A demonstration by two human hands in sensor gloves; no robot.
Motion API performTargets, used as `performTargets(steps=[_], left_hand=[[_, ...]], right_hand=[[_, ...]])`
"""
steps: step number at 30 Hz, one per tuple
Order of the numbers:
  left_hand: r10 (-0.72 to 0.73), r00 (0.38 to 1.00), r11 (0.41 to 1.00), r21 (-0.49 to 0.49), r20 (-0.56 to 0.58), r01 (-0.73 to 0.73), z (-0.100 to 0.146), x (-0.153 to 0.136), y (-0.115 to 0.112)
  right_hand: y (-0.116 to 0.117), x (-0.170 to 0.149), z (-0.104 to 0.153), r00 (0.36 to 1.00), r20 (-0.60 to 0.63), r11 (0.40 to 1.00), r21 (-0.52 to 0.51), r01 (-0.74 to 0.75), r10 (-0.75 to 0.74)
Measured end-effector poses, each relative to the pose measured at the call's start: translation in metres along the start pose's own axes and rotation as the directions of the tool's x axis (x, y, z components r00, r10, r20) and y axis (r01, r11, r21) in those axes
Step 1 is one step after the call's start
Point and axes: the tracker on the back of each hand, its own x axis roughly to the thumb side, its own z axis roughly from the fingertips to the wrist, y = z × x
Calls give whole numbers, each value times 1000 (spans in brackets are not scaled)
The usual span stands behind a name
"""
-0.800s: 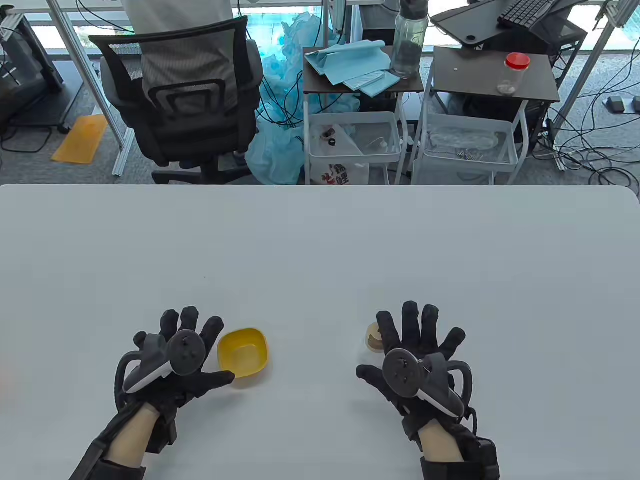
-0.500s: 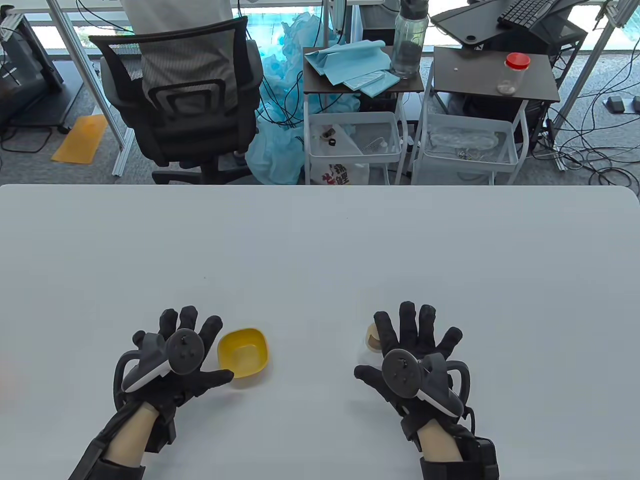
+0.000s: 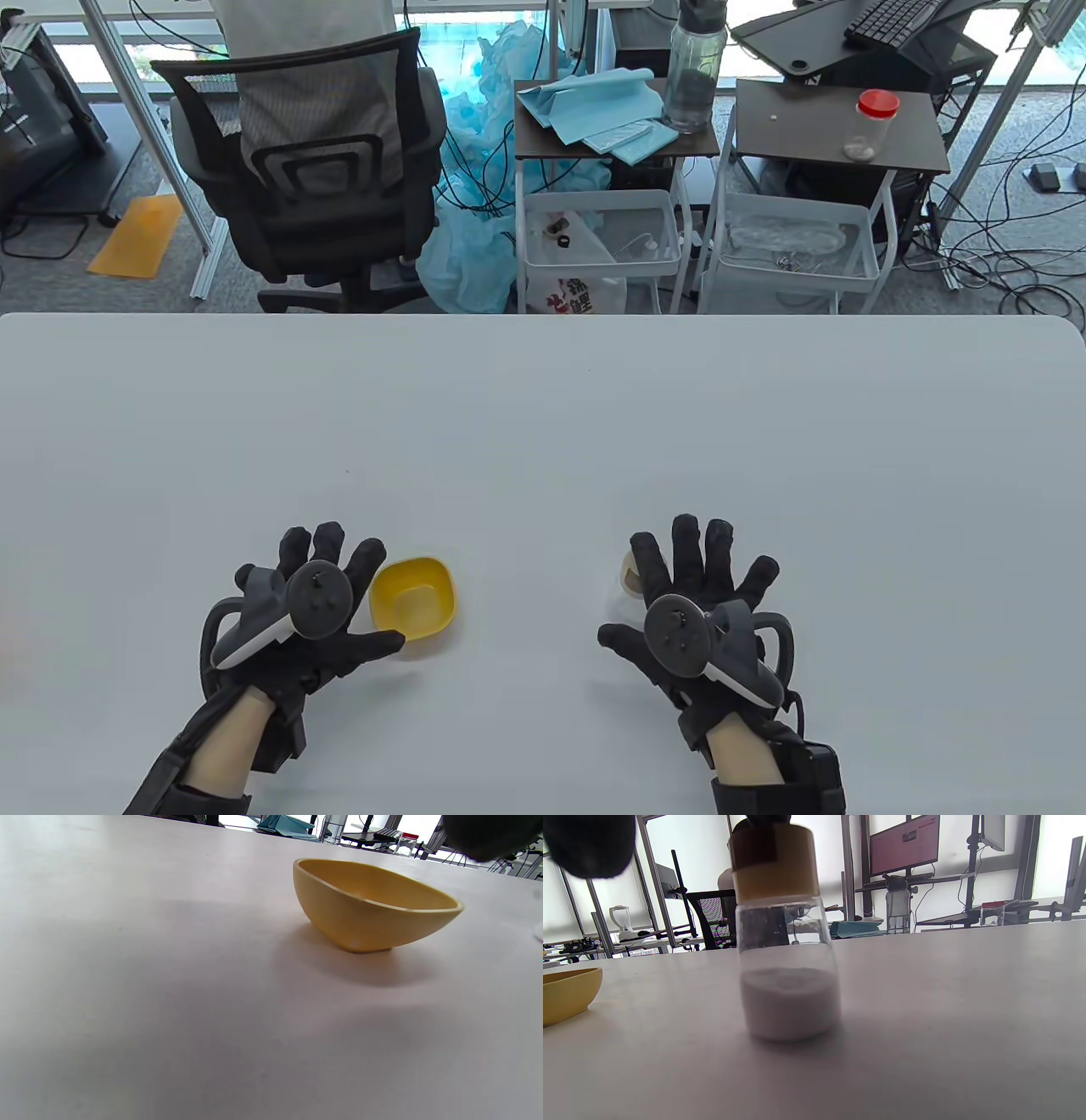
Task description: Invert dispenser and press with thumb onto small dish
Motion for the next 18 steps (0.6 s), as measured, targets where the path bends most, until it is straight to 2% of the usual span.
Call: performTargets(steps=[6,12,18], left_hand=[[54,999,999,4,0,-54,-3,0,1],[134,991,990,-34,-25,-135,-13,0,8],[119,986,990,-66,-119,-128,-34,-3,14]], right_hand=[[-2,1,2,1000,12,1000,-19,6,-5],[-1,0,1,999,23,999,-14,29,-29],[-2,2,2,997,49,998,-24,56,-55]])
